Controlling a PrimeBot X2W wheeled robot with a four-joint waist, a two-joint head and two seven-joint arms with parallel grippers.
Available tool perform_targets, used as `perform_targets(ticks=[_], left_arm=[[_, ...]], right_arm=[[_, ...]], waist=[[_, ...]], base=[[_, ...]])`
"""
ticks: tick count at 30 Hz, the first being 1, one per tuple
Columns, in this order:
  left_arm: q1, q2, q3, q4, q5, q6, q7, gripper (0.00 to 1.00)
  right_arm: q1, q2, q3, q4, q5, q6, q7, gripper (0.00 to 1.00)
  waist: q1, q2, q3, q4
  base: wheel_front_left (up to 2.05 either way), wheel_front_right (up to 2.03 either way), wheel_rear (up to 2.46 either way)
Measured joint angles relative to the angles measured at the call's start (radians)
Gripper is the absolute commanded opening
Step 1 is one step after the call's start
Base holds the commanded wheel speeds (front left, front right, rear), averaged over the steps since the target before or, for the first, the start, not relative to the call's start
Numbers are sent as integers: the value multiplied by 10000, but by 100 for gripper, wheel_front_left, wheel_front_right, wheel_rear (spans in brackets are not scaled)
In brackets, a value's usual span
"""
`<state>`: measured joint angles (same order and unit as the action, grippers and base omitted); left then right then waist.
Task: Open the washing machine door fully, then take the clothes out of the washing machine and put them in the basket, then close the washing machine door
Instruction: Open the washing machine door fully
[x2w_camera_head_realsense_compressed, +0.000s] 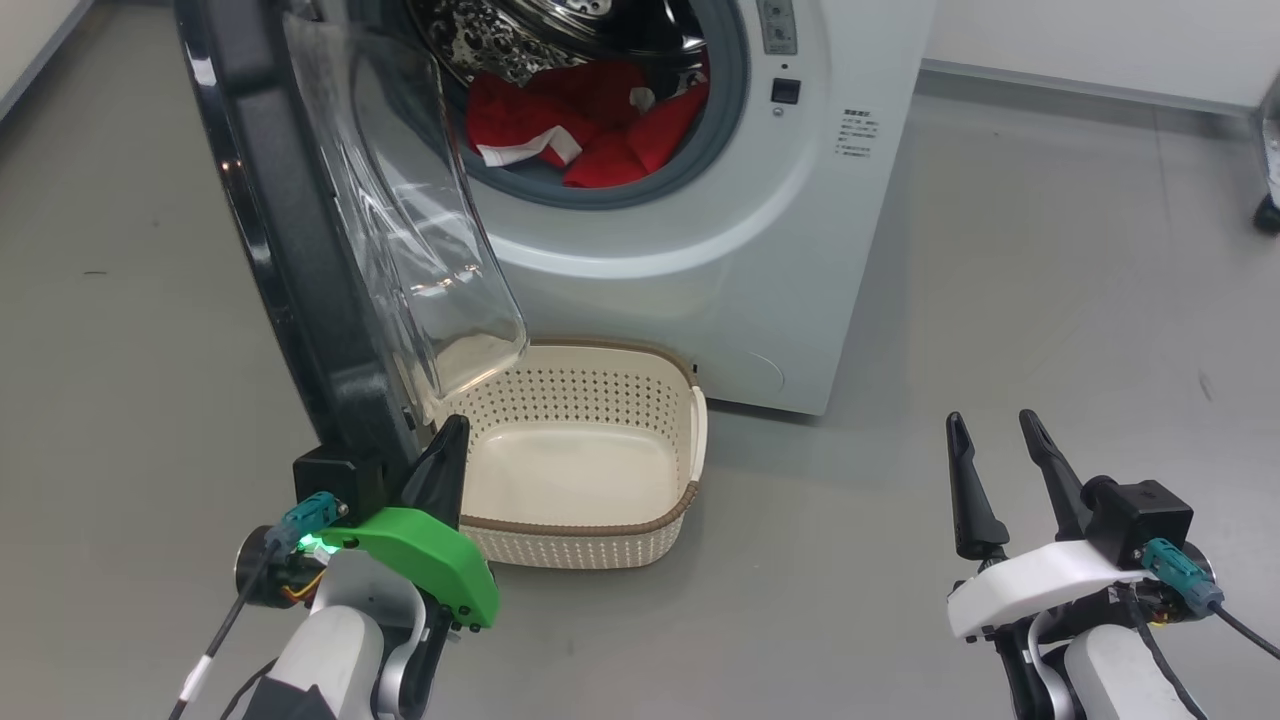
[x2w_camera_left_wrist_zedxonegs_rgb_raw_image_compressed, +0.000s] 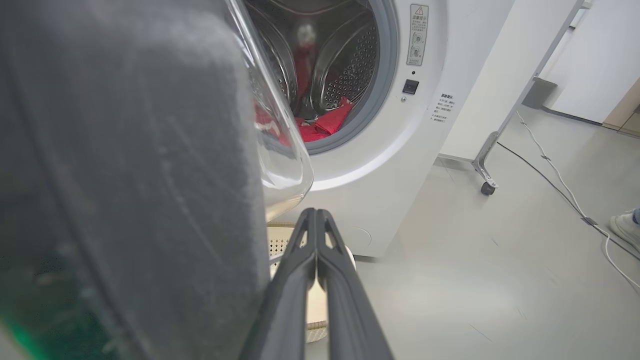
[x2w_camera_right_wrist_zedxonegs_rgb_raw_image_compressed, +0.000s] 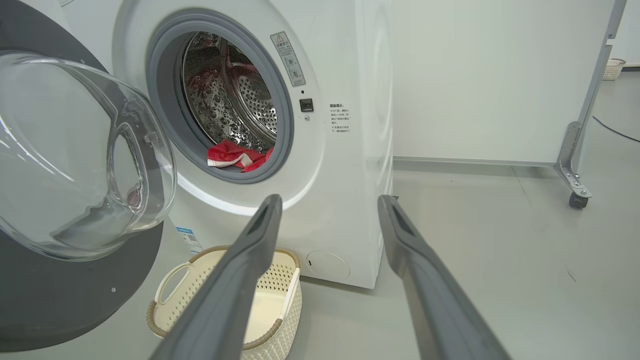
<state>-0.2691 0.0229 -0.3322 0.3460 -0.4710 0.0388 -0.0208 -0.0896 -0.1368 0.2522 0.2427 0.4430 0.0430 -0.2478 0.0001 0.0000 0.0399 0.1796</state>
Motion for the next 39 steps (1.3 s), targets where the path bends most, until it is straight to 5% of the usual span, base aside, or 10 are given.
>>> perform_targets(ticks=[19,39], left_arm=[[1,21,393,81,-146,190,-247,0],[-237,748,2255,-282,-826,477,-865,0]], right_arm=[[-69,117,-301,-107,-56,-12,0,100],[-878,-527,-125,-412,-589,0,259,100]], waist=[[0,0,208,1618],[0,0,1768,1887]], base=[[0,0,0],[0,0,0]])
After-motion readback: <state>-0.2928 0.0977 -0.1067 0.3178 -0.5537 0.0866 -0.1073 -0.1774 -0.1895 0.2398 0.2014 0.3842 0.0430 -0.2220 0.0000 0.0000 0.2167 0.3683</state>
